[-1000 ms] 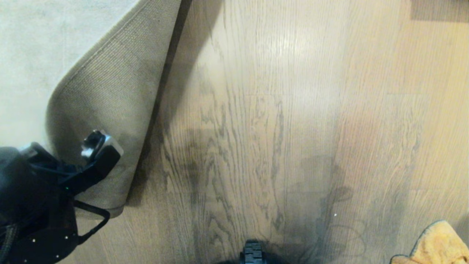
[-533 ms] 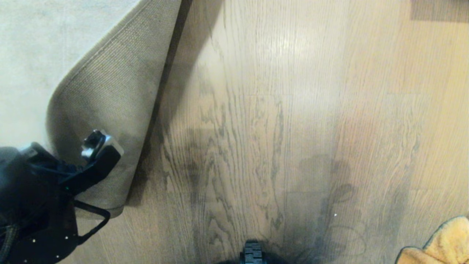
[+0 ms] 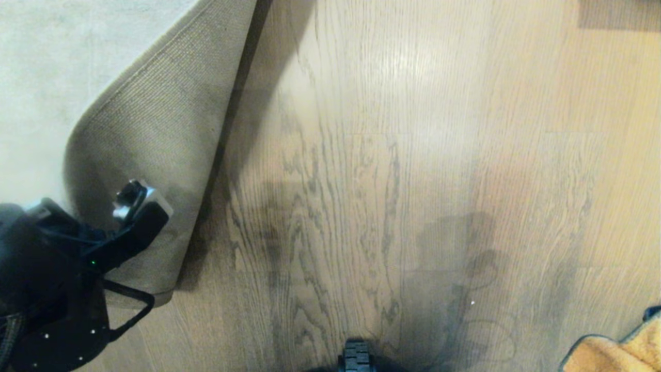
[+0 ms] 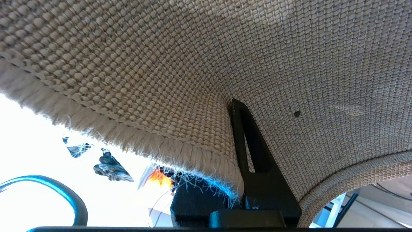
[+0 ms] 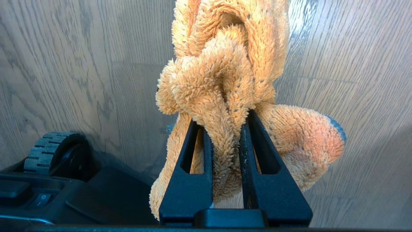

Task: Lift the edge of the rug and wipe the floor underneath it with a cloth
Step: Lay down the carpet

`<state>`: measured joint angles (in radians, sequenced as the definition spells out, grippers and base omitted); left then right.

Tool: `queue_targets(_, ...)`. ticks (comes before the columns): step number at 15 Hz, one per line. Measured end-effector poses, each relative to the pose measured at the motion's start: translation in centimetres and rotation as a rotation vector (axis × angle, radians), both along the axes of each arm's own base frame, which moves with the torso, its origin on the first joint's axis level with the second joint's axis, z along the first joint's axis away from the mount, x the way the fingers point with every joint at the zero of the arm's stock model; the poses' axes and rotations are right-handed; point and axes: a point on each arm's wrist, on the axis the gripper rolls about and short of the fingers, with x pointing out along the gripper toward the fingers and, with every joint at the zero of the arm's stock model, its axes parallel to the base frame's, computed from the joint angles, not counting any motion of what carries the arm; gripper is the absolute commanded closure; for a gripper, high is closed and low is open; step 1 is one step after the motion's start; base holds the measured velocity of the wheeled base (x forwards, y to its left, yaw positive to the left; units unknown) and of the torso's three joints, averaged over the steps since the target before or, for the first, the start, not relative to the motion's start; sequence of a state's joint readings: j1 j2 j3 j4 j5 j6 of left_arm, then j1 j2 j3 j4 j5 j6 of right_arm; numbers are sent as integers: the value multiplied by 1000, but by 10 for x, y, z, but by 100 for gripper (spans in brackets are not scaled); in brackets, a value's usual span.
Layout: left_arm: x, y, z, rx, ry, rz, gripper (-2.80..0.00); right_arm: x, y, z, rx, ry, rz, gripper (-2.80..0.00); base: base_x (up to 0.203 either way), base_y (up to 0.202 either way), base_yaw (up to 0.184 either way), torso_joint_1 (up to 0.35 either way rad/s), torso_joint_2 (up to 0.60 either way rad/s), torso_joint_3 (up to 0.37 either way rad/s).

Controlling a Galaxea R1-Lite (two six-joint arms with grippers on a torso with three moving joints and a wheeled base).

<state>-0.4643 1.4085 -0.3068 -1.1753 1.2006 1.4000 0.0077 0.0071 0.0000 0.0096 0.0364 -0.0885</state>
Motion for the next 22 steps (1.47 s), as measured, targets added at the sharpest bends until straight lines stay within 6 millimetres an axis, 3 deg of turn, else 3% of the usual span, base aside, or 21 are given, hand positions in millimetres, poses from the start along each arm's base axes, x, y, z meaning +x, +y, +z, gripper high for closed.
queue_targets(20,-1,-6,4,-15,-23,-50,0,-1,0,0,0,-9,0,0,0,0,0,0,0,0)
queue_targets(21,-2,-7,3,-16,-24,-53,-280,-1,0,0,0,-9,0,0,0,0,0,0,0,0)
queue_targets(22,-2,-7,3,-17,-24,-54,-280,-1,0,0,0,-9,0,0,0,0,0,0,0,0)
